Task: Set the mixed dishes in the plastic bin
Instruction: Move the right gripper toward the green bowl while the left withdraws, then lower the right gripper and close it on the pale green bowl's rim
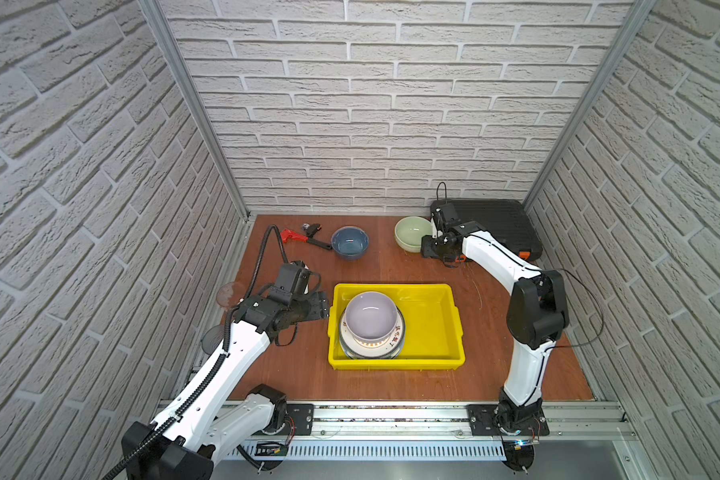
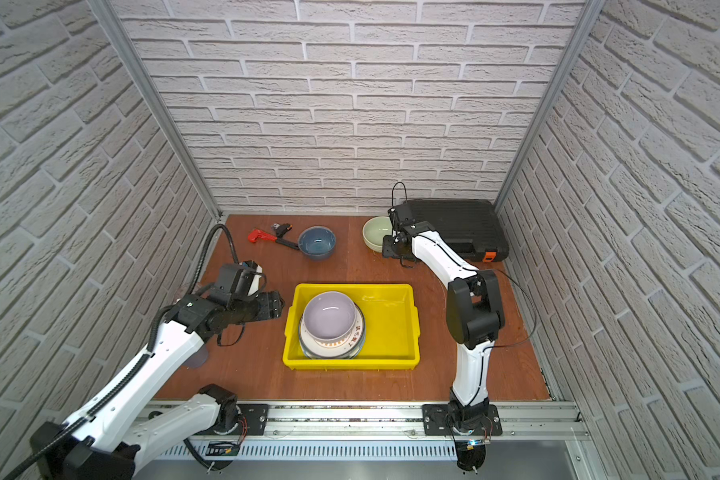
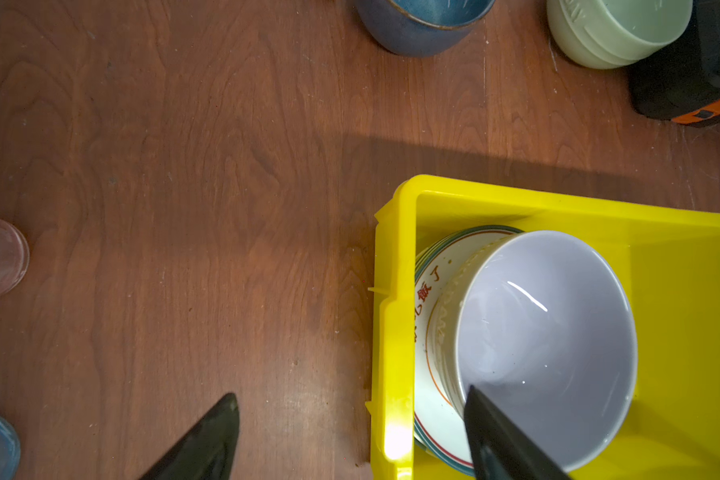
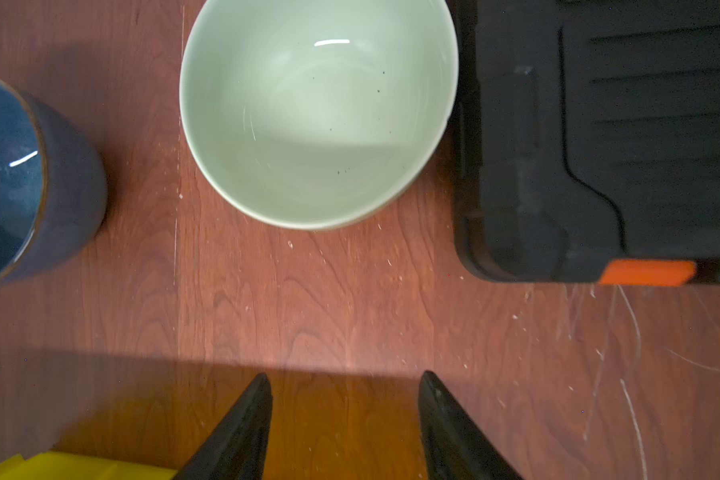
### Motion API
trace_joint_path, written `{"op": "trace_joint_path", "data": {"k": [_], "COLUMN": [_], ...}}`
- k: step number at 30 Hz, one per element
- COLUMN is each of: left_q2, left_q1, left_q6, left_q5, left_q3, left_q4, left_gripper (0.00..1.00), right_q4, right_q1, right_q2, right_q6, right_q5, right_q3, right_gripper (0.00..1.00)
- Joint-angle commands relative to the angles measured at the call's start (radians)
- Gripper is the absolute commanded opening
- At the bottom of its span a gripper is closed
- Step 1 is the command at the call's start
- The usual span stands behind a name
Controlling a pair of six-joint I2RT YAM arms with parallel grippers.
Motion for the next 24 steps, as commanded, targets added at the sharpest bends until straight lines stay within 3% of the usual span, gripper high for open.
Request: {"op": "trace_joint_path", "data": {"k": [1, 8, 24], "left_q2": [0.004, 0.002, 0.002], "left_q1": [0.017, 0.028, 0.035], "left_q6": [0.019, 0.036, 0.059], "left_q5": [0.013, 0.017, 0.048], "left_q3": [-0.016, -0.016, -0.049], "left_q4": [0.039, 0.034, 0.036], "left_gripper": [0.85, 0.85, 0.86], "right_q4": [0.075, 0.233, 0.439], "right_q1": [-0.006, -0.009, -0.011], "right_q2": [0.043, 0.054, 0.026], "right_q6": [0.097, 0.24, 0.465], "right_q5": [-0.013, 0.061, 0.039], "right_q3": [0.05, -0.056, -0.189], "right_gripper": [0.6, 0.6, 0.6]}}
